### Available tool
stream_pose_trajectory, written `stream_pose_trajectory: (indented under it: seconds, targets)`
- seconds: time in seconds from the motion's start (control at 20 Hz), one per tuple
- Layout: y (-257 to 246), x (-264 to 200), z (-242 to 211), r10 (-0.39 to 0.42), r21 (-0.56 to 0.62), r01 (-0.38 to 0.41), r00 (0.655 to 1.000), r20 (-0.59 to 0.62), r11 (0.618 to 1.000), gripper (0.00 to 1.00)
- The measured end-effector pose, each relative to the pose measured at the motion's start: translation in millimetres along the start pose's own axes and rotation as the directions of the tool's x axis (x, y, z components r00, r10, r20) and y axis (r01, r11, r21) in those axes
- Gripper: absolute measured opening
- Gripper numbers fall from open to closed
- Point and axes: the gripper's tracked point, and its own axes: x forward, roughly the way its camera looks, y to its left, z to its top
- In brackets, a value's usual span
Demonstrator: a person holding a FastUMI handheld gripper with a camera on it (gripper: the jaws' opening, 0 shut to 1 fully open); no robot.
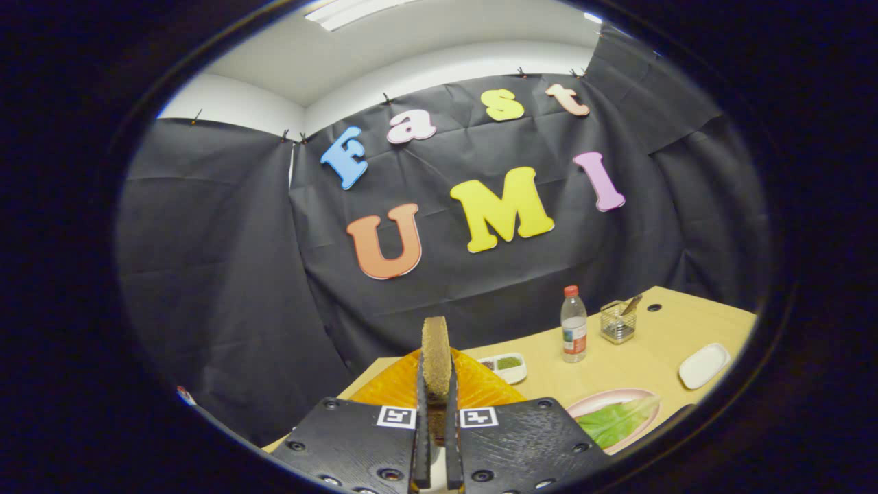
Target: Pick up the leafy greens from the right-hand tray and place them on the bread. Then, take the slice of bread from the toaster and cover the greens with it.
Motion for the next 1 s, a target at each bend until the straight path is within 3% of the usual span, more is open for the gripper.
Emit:
stream_pose_trajectory:
  seconds: [0.15, 0.45, 1.0]
  targets:
    - [-50, 1, -7, -0.067, -0.022, 0.067, 0.998, 0.014, 0.998, 0.08]
    - [-139, 17, -66, -0.18, -0.036, 0.177, 0.98, -0.084, 0.983, 0.08]
    - [-196, 25, -138, -0.207, 0.071, 0.23, 0.949, -0.238, 0.971, 0.1]
